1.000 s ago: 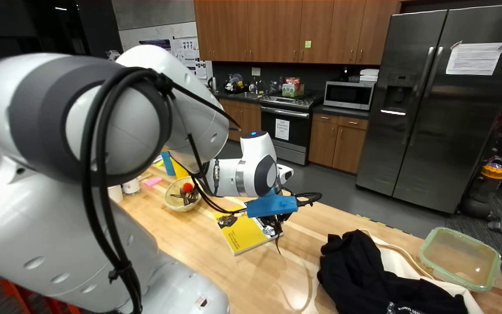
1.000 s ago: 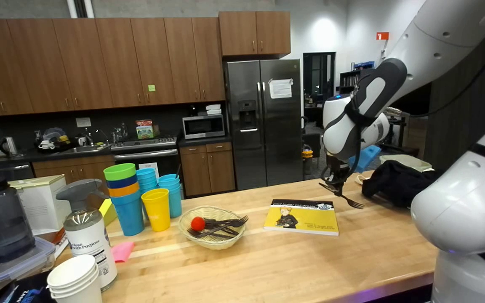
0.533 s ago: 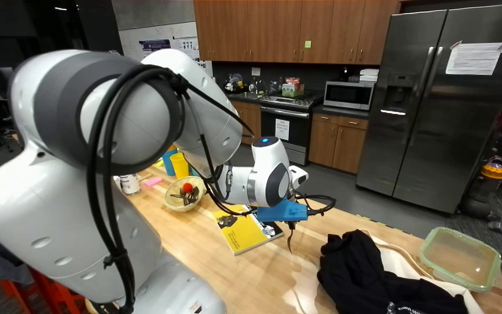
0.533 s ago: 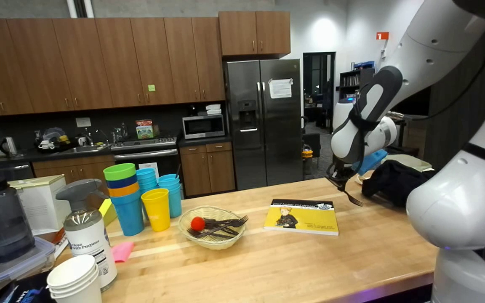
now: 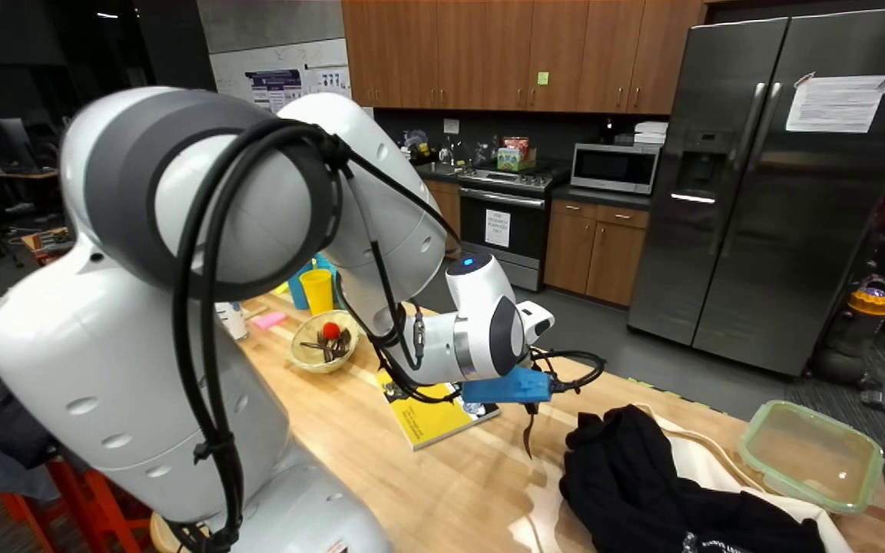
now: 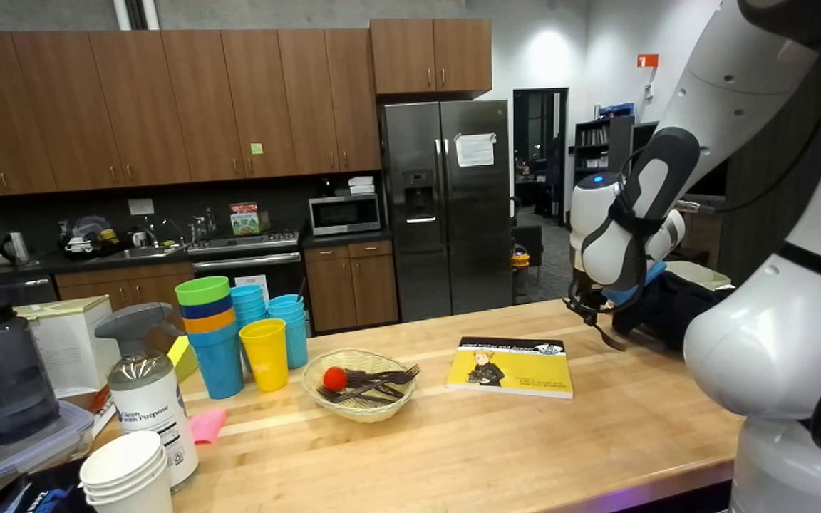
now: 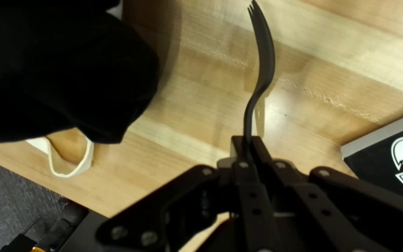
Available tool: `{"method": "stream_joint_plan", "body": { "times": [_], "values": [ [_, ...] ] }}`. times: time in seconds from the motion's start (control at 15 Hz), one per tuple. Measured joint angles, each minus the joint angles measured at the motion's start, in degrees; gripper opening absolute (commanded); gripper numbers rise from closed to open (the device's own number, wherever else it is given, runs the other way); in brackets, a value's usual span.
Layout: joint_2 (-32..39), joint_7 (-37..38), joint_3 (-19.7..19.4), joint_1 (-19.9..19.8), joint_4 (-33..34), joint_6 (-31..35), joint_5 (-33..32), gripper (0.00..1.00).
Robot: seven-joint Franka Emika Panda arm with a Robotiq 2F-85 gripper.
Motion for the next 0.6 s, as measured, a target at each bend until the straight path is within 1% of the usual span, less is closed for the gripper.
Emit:
{"method": "stream_joint_plan", "body": {
  "times": [0.33, 0.6],
  "values": [
    [1.8, 0.0, -5.5, 3.6, 0.1, -0.4, -3.6, 0.01],
    [3.0, -3.4, -11.2, 8.0, 0.1, -2.1, -3.6, 0.01]
  ]
}}
